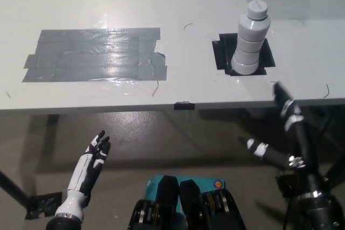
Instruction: A white bottle is kept in the middle of the desk infront of the robot and the robot picks it up with its right hand and passes it to a person
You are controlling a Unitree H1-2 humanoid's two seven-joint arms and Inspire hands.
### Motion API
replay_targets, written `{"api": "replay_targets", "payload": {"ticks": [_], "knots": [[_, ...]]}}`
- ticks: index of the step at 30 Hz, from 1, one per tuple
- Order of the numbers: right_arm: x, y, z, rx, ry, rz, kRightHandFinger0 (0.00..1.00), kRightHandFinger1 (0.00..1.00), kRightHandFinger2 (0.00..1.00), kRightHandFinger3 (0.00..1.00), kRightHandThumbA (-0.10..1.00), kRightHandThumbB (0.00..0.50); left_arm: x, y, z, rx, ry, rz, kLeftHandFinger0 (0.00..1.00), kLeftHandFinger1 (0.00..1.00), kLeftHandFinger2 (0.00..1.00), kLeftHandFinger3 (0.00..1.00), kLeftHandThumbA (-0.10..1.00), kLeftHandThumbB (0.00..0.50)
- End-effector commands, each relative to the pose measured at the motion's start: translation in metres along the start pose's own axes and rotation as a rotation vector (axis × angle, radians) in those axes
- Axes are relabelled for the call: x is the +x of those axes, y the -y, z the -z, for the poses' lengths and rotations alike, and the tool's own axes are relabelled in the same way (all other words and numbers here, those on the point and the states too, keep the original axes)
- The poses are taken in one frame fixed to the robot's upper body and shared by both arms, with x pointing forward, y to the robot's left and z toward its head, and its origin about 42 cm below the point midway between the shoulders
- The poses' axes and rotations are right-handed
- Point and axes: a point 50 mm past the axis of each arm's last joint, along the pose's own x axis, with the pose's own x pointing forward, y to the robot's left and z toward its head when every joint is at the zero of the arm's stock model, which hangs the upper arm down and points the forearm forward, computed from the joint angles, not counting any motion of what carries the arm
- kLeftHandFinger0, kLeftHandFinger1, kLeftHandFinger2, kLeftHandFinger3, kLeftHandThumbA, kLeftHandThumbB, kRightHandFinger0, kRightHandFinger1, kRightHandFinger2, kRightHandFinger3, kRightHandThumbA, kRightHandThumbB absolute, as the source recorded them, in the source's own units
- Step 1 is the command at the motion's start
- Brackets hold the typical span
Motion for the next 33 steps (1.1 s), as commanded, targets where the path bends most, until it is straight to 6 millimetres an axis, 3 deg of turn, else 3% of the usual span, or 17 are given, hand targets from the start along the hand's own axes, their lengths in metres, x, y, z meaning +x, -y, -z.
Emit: {"api": "replay_targets", "payload": {"ticks": [1,4,7,11,13,17,22,24,25,28,31,32,33], "knots": [[0.028,0.009,-0.027,-0.005,0.109,0.080,1.00,1.00,1.00,1.00,1.00,0.353,0.003,-0.006,-0.010,0.001,0.087,0.005,1.00,1.00,1.00,1.00,1.00,0.070],[0.048,0.015,-0.026,-0.003,0.115,0.117,1.00,1.00,1.00,1.00,1.00,0.379,0.003,-0.005,-0.009,0.015,0.095,0.009,1.00,1.00,1.00,1.00,1.00,0.069],[0.060,0.020,-0.020,0.015,0.093,0.127,1.00,1.00,1.00,1.00,1.00,0.319,0.002,-0.006,-0.008,0.023,0.099,0.012,1.00,1.00,1.00,1.00,1.00,0.086],[0.085,0.027,-0.008,-0.001,0.031,0.140,1.00,1.00,1.00,1.00,1.00,0.323,0.002,-0.006,-0.008,0.026,0.093,0.001,1.00,1.00,1.00,1.00,1.00,0.115],[0.099,0.030,-0.002,-0.011,0.005,0.152,1.00,1.00,1.00,1.00,1.00,0.289,0.002,-0.005,-0.010,0.022,0.096,-0.003,1.00,1.00,1.00,1.00,1.00,0.138],[0.126,0.037,0.010,0.003,-0.060,0.169,1.00,1.00,1.00,1.00,1.00,0.327,0.004,-0.006,-0.011,0.017,0.093,0.000,1.00,1.00,1.00,1.00,1.00,0.146],[0.151,0.037,0.021,0.036,-0.116,0.168,1.00,1.00,1.00,1.00,1.00,0.306,0.005,-0.005,-0.012,0.025,0.105,0.003,1.00,1.00,1.00,1.00,1.00,0.144],[0.159,0.036,0.026,0.041,-0.132,0.168,1.00,1.00,1.00,1.00,1.00,0.330,0.006,-0.005,-0.013,0.022,0.107,0.009,1.00,1.00,1.00,1.00,1.00,0.156],[0.164,0.035,0.028,0.043,-0.146,0.165,1.00,1.00,1.00,1.00,1.00,0.311,0.007,-0.005,-0.013,0.017,0.112,0.008,1.00,1.00,1.00,1.00,0.99,0.153],[0.175,0.029,0.032,0.066,-0.190,0.154,1.00,1.00,1.00,1.00,1.00,0.322,0.007,-0.006,-0.014,0.024,0.116,0.009,1.00,1.00,1.00,1.00,0.98,0.147],[0.184,0.026,0.033,0.042,-0.222,0.129,1.00,1.00,1.00,1.00,1.00,0.298,0.008,-0.006,-0.014,0.027,0.121,0.010,1.00,1.00,1.00,1.00,0.97,0.138],[0.188,0.023,0.032,0.020,-0.242,0.116,1.00,1.00,1.00,1.00,1.00,0.343,0.008,-0.006,-0.014,0.030,0.122,0.012,1.00,1.00,1.00,1.00,0.97,0.132],[0.191,0.022,0.032,0.026,-0.247,0.112,1.00,1.00,1.00,1.00,1.00,0.355,0.008,-0.006,-0.015,0.036,0.126,0.013,1.00,1.00,1.00,1.00,0.98,0.129]]}}
